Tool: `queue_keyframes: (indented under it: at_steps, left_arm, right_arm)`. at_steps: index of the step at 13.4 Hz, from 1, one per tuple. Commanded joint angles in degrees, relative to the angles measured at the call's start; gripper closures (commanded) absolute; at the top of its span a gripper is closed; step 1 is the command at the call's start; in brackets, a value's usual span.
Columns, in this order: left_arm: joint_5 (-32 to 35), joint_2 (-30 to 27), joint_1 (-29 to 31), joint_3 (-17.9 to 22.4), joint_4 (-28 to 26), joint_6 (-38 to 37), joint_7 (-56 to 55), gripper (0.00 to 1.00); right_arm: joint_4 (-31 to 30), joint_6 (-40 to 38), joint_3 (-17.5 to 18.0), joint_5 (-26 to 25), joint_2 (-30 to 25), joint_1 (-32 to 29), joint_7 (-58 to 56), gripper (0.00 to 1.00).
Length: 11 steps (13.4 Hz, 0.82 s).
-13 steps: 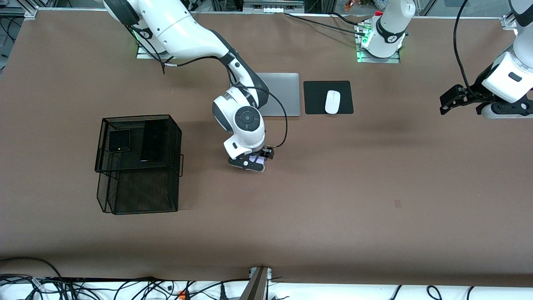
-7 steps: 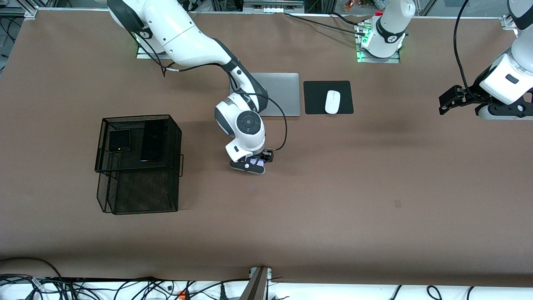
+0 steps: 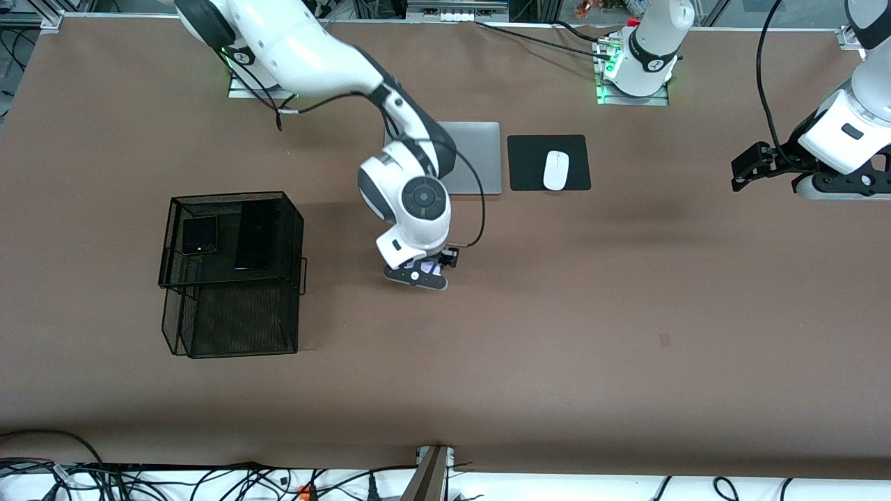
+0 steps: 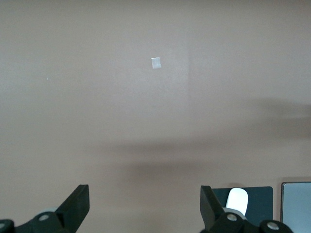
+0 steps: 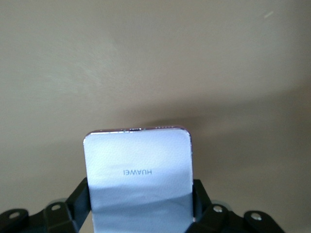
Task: Place phones with both arms
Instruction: 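Lower the white phone into the organizer's back tier, open the right gripper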
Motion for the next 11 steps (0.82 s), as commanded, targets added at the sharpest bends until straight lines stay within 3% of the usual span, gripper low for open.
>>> queue_keyframes:
  at_steps: [1,6,8,11]
  left_arm:
    - [-0.5,0.0,-0.2,0.0,0.4,-0.5,-0.2,0.00]
    - [-0.4,0.0,0.0,0.1,0.5,-0.5,-0.2,0.00]
    - [-0.4,0.0,0.1,0.0,0.5,-0.6,-0.2,0.00]
    - [-0.3,0.0,-0.3,0.0,0.6,-0.9,-0.2,0.00]
  right_arm:
    - [1.4,-8.7,2.9,-0.2,-6.9,-6.8,-8.3,0.81]
    - [1.2,-19.7,2.8,0.1,-12.7,-23.2,-32.3,0.81]
    - [1.1,-18.6,2.8,0.1,-12.1,-29.7,-40.9,0.81]
    - [0.3,-11.1,2.8,0.2,-8.9,-35.0,-44.6,0.81]
